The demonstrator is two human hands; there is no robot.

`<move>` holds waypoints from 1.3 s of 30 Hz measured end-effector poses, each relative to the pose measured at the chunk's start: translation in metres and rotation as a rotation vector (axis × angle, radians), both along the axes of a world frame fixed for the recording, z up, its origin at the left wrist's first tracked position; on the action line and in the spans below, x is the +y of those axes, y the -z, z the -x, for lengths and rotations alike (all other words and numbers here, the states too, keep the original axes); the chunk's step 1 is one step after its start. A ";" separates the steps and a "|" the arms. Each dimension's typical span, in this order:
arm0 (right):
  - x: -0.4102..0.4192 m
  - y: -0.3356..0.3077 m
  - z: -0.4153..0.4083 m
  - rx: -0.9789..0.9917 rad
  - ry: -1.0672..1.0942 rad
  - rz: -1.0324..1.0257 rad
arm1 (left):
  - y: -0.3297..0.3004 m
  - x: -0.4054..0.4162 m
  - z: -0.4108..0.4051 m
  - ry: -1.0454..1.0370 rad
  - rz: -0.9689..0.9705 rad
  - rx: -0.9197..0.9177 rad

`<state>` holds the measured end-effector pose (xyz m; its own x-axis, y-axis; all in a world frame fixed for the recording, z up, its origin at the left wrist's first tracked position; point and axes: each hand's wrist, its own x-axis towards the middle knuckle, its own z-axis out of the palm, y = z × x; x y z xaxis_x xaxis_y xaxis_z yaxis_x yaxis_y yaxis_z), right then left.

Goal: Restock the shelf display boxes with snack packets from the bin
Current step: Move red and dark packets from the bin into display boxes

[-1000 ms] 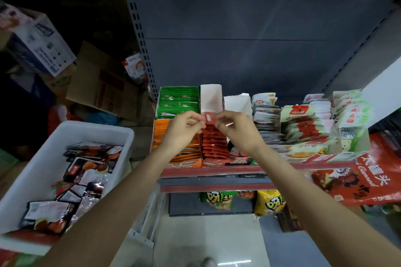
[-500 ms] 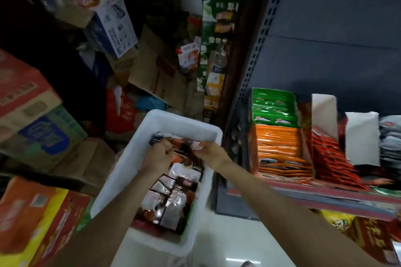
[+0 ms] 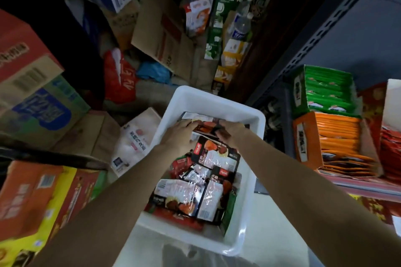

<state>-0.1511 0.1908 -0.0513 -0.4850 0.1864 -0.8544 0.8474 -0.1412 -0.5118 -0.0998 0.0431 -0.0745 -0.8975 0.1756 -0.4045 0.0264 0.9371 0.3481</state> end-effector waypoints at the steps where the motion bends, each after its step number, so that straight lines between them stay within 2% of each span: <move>1: -0.003 -0.001 0.000 -0.007 -0.018 -0.031 | 0.001 -0.002 -0.001 -0.002 -0.017 0.007; 5: -0.009 0.002 -0.003 0.029 -0.047 -0.110 | 0.000 -0.007 -0.003 -0.087 -0.148 0.077; 9: 0.010 -0.003 -0.015 0.266 -0.235 -0.223 | -0.014 -0.006 0.007 -0.279 -0.307 0.227; 11: 0.022 -0.018 -0.020 0.413 -0.321 -0.162 | -0.025 -0.001 0.015 -0.309 -0.380 0.165; 16: 0.052 -0.061 -0.015 0.655 -0.579 -0.052 | -0.052 0.009 0.029 -0.292 -0.631 -0.250; 18: 0.063 -0.072 -0.014 0.699 -0.572 -0.089 | -0.067 0.019 0.026 -0.246 -0.741 -0.279; 20: 0.074 -0.082 -0.014 0.717 -0.427 -0.159 | -0.085 0.036 0.022 -0.259 -0.832 -0.191; 22: 0.086 -0.090 -0.013 0.659 -0.229 -0.199 | -0.104 0.057 0.021 -0.315 -0.753 -0.004; 23: 0.093 -0.094 -0.014 0.600 -0.192 -0.189 | -0.113 0.070 0.022 -0.331 -0.591 0.100; 25: 0.105 -0.106 -0.020 0.492 -0.281 -0.042 | -0.133 0.099 0.019 -0.290 -0.171 0.270; 26: 0.111 -0.114 -0.025 0.468 -0.354 0.057 | -0.140 0.114 0.015 -0.218 -0.050 0.331; 27: 0.119 -0.121 -0.029 0.474 -0.398 0.125 | -0.145 0.131 0.011 -0.140 -0.017 0.381; 29: 0.135 -0.138 -0.035 0.525 -0.365 0.155 | -0.152 0.162 0.003 -0.008 -0.072 0.432; 32: 0.173 -0.152 -0.035 0.571 -0.195 0.064 | -0.158 0.200 -0.002 0.066 -0.286 0.417; 35: 0.226 -0.159 -0.034 0.615 -0.132 -0.022 | -0.162 0.242 -0.006 0.150 -0.376 0.433; 37: 0.267 -0.164 -0.037 0.670 -0.121 -0.062 | -0.168 0.274 -0.009 0.154 -0.467 0.392; 39: 0.307 -0.169 -0.043 0.717 -0.122 -0.072 | -0.175 0.309 -0.006 0.068 -0.592 0.405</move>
<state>-0.1086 0.4979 0.1173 -0.9414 0.1394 -0.3070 0.3084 -0.0124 -0.9512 -0.0941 0.3518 0.1006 -0.9362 0.3232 0.1382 0.3127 0.5862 0.7474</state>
